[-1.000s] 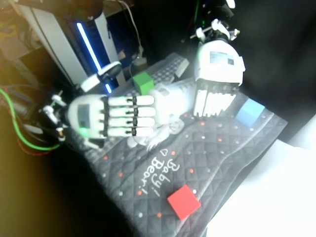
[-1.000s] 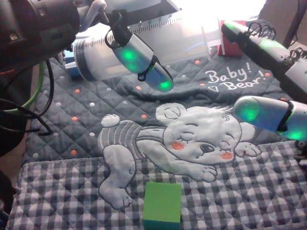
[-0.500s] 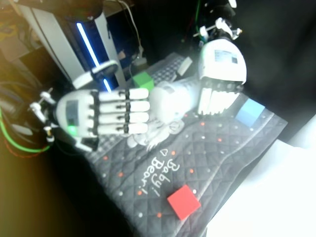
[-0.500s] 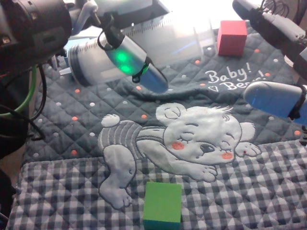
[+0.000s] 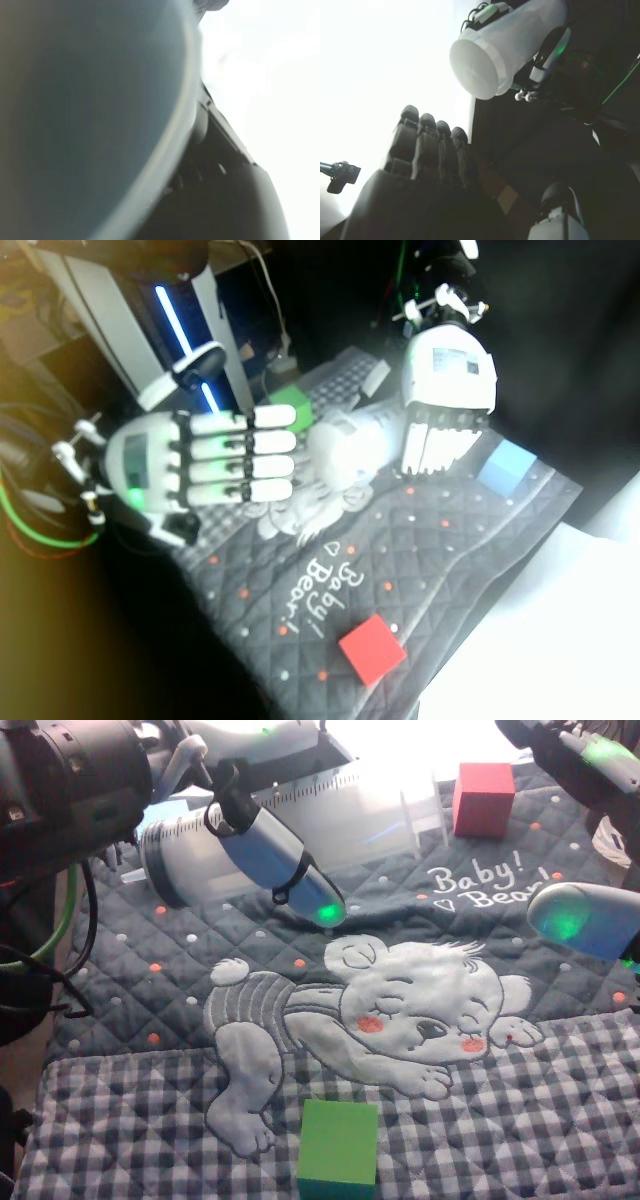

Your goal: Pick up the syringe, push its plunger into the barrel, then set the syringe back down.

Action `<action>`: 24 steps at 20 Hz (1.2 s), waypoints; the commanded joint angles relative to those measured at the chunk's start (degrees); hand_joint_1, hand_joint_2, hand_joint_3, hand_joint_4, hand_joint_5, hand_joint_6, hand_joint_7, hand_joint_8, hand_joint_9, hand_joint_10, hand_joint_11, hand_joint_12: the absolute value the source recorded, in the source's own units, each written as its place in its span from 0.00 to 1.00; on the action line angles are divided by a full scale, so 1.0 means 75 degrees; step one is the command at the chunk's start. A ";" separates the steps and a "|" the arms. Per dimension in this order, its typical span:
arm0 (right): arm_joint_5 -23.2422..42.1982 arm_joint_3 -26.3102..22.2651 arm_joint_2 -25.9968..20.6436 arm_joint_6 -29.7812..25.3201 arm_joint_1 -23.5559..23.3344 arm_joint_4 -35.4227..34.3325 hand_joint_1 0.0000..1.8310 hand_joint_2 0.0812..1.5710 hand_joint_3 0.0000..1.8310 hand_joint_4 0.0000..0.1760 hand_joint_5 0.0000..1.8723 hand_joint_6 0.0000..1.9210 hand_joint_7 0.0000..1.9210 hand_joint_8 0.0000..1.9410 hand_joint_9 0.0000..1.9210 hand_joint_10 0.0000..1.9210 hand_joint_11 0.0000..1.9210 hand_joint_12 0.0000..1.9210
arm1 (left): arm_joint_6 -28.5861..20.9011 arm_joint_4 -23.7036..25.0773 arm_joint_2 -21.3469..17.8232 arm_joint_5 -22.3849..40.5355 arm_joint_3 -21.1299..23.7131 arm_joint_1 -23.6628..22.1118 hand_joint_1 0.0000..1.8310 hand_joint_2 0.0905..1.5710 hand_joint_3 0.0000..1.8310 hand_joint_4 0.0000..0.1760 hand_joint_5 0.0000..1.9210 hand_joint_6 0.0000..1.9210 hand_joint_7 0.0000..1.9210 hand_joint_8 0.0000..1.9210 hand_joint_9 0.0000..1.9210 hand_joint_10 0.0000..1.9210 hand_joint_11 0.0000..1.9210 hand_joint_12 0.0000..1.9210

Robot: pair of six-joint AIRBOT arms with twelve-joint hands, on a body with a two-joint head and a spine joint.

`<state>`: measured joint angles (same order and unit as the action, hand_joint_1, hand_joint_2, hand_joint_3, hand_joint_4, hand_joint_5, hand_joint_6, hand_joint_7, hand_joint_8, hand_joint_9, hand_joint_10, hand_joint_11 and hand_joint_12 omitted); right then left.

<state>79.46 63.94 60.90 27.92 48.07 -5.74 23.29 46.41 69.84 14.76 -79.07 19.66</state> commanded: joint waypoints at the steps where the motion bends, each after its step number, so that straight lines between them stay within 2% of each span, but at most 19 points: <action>1: 0.0948 -0.0005 -0.0056 -0.0019 -0.0090 -0.0046 0.01 0.52 0.00 0.00 0.03 0.00 0.00 0.00 0.00 0.00 0.00 0.00 | -0.0039 -0.0075 0.0042 0.0588 0.0031 -0.0041 0.73 0.80 0.00 0.00 0.65 1.00 0.75 1.00 0.79 1.00 0.80 1.00; 4: 0.0948 0.0011 -0.0055 -0.0014 -0.0090 -0.0046 0.01 0.50 0.00 0.00 0.03 0.00 0.00 0.00 0.00 0.00 0.00 0.00 | -0.0039 0.0022 0.0117 0.0565 0.0026 0.0062 0.70 0.80 0.00 0.00 0.64 1.00 0.73 1.00 0.78 1.00 0.79 1.00; 8: 0.0945 0.0037 -0.0055 -0.0014 -0.0090 -0.0046 0.00 0.51 0.00 0.00 0.03 0.00 0.01 0.00 0.00 0.00 0.00 0.00 | -0.0039 0.0219 0.0170 0.0473 0.0036 0.0097 0.72 0.80 0.00 0.00 0.63 1.00 0.72 1.00 0.76 1.00 0.79 1.00; 18: 0.0938 0.0055 -0.0055 -0.0014 -0.0090 -0.0109 0.04 0.50 0.00 0.00 0.04 0.00 0.02 0.00 0.01 0.00 0.00 0.00 | -0.0038 0.0400 0.0346 0.0309 0.0019 0.0371 0.70 0.80 0.00 0.00 0.65 1.00 0.75 1.00 0.79 1.00 0.82 1.00; 20: 0.0938 0.0062 -0.0055 -0.0013 -0.0090 -0.0109 0.00 0.54 0.01 0.00 0.03 0.00 0.02 0.00 0.00 0.00 0.00 0.00 | -0.0038 0.0472 0.0387 0.0285 0.0016 0.0415 0.72 0.79 0.00 0.00 0.64 1.00 0.74 1.00 0.79 1.00 0.82 1.00; 24: 0.0938 0.0063 -0.0055 -0.0013 -0.0090 -0.0110 0.01 0.53 0.00 0.00 0.03 0.00 0.01 0.00 0.00 0.00 0.00 0.00 | -0.0039 0.0497 0.0412 0.0254 0.0013 0.0480 0.73 0.78 0.00 0.00 0.65 1.00 0.75 1.00 0.79 1.00 0.82 1.00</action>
<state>79.44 64.27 60.90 28.08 48.03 -6.31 23.14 51.07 72.77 12.34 -78.91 23.81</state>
